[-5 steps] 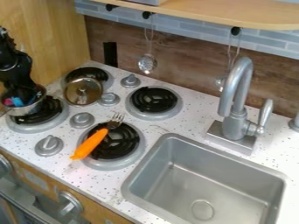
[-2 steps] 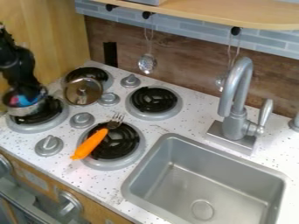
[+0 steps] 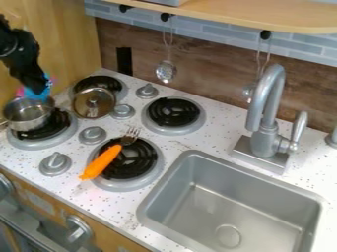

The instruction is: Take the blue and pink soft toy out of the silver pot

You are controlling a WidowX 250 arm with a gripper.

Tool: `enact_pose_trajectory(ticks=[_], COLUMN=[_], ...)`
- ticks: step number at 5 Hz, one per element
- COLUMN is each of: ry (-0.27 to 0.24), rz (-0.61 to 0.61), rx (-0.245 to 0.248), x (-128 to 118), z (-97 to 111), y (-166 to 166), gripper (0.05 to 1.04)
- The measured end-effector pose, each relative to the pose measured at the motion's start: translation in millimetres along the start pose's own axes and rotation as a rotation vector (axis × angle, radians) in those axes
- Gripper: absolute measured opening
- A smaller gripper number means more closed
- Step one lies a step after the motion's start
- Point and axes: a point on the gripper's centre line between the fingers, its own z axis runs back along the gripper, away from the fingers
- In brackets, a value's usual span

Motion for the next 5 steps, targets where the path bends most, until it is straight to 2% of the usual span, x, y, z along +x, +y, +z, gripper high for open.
enact_pose_trajectory(ticks=[1,2,3,4,5], ry=[-0.054,-0.097,-0.066,-0.039,-0.045], rz=[-0.029,-0.096,-0.145,-0.222,-0.244], rx=[-0.042,-0.178,-0.279,-0.301,-0.231], x=[5,0,-8,-6,9], z=[18,40,43,31,20], y=[-12,-46,-83,-118,-127], gripper=[0.231,0.231,0.231,0.231,0.231])
